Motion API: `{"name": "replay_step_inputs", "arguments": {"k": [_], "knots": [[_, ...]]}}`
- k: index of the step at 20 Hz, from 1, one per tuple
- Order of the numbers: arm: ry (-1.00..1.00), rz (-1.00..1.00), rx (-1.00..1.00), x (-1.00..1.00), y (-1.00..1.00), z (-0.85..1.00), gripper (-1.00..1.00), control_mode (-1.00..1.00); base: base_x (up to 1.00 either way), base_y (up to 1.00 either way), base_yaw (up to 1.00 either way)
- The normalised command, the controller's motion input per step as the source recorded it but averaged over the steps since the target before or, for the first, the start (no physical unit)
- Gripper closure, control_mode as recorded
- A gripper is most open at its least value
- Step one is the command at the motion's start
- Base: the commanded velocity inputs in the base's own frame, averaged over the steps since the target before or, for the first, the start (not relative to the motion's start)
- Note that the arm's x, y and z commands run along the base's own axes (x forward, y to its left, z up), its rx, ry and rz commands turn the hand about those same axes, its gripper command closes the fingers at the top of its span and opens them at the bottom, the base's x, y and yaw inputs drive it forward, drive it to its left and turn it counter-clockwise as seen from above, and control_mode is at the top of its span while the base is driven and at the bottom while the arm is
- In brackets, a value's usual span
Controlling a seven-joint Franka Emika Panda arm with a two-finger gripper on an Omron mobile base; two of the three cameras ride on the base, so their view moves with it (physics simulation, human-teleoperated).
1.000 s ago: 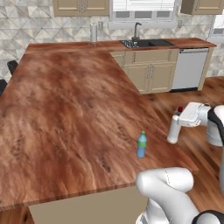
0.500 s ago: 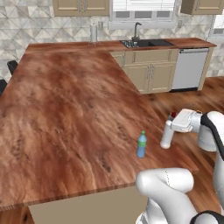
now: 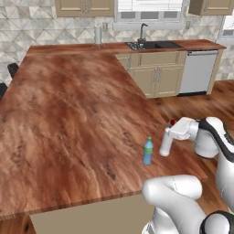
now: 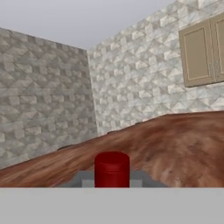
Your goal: Move the drinks to the dining counter.
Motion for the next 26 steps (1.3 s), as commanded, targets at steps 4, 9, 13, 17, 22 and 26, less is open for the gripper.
{"name": "replay_step_inputs", "arguments": {"k": [4, 9, 13, 17, 22, 26], "knots": [[0.00, 0.00, 0.00, 0.33, 0.00, -0.29, 1.00, -1.00, 0.00, 0.00, 0.00], [0.00, 0.00, 0.00, 0.33, 0.00, -0.32, 1.00, -1.00, 0.00, 0.00, 0.00], [0.00, 0.00, 0.00, 0.30, 0.00, -0.27, 1.00, -1.00, 0.00, 0.00, 0.00], [0.00, 0.00, 0.00, 0.20, 0.00, -0.20, 1.00, -1.00, 0.00, 0.00, 0.00], [-0.02, 0.00, 0.00, 0.11, 0.00, -0.18, 1.00, -1.00, 0.00, 0.00, 0.00], [-0.03, 0.00, 0.00, 0.08, 0.00, -0.20, 1.00, -1.00, 0.00, 0.00, 0.00]]}}
